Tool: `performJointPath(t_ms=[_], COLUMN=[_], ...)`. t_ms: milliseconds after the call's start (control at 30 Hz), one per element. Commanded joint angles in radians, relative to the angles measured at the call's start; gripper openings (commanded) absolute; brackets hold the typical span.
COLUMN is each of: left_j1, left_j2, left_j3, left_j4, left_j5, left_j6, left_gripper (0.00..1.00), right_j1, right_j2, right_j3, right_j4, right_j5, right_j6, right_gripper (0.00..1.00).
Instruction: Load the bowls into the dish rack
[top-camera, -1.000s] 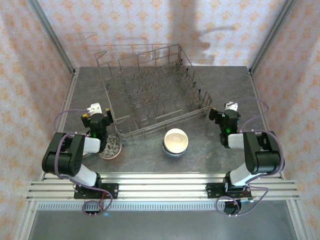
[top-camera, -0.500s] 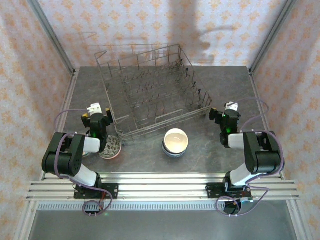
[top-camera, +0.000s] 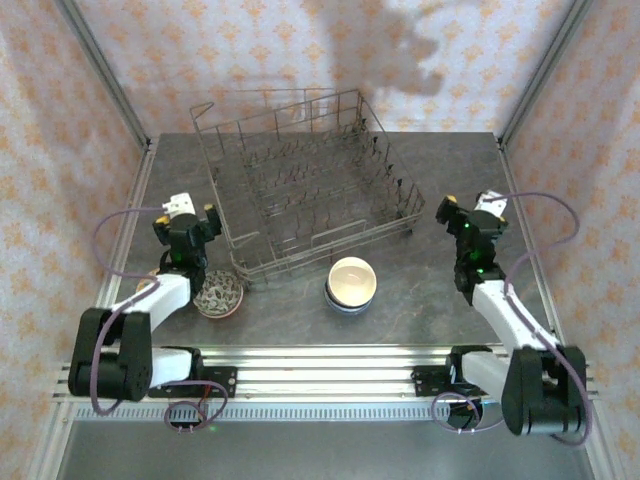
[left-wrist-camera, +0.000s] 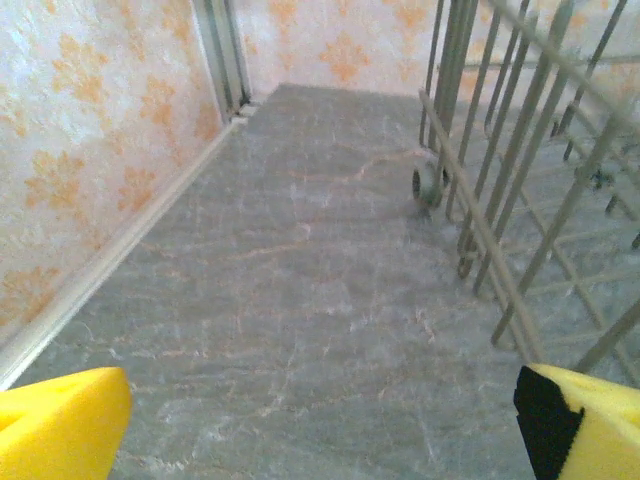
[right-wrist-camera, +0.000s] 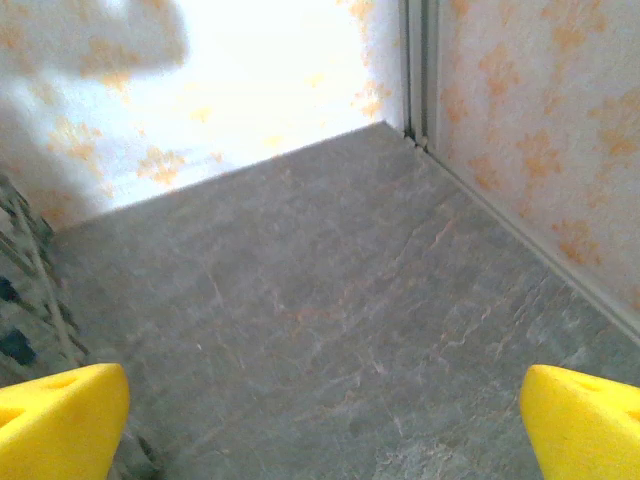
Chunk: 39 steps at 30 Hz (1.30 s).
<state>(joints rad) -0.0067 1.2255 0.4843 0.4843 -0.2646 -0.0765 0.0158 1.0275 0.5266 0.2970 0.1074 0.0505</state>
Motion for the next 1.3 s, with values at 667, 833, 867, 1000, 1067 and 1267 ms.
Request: performJointPath(t_ms=[667, 833, 867, 1000, 1067, 1267], left_j1=[-0.034, -0.054, -0.057, -0.078, -0.093, -0.146], left_j2=[-0.106, -0.058, -0.047, -0.016, 0.003, 0.057], left_j3=[0.602, 0.624, 0.630, 0.647, 0.655, 0.683], left_j4=[-1.034, -1.070, -1.077, -1.083, -1.082, -1.097], left_j5=[0.402, 0.424, 0.427, 0.446, 0.444, 0.445], left_j6=[-0.431, -0.424, -0.422, -0.420, -0.416, -0.400], left_gripper=[0.99, 0.99, 0.99, 0.99, 0.99, 0.99], right_j1=[0.058, 0.064, 0.065, 0.071, 0.073, 0.073], right_j2=[0.477, 0.601, 0.623, 0.695, 0.719, 0.731], right_j3=[0.826, 0.913, 0.930, 0.973, 0.984, 0.991], right_j4=[-0.882, -0.917, -0.928, -0.968, -0.977, -0.993], right_j5=[-0.416, -0.410, -0.412, -0.421, -0.423, -0.364], right_j6=[0.005, 0.012, 0.014, 0.011, 0.006, 0.005], right_gripper=[0.78, 0.73, 0.72, 0.66, 0.63, 0.53])
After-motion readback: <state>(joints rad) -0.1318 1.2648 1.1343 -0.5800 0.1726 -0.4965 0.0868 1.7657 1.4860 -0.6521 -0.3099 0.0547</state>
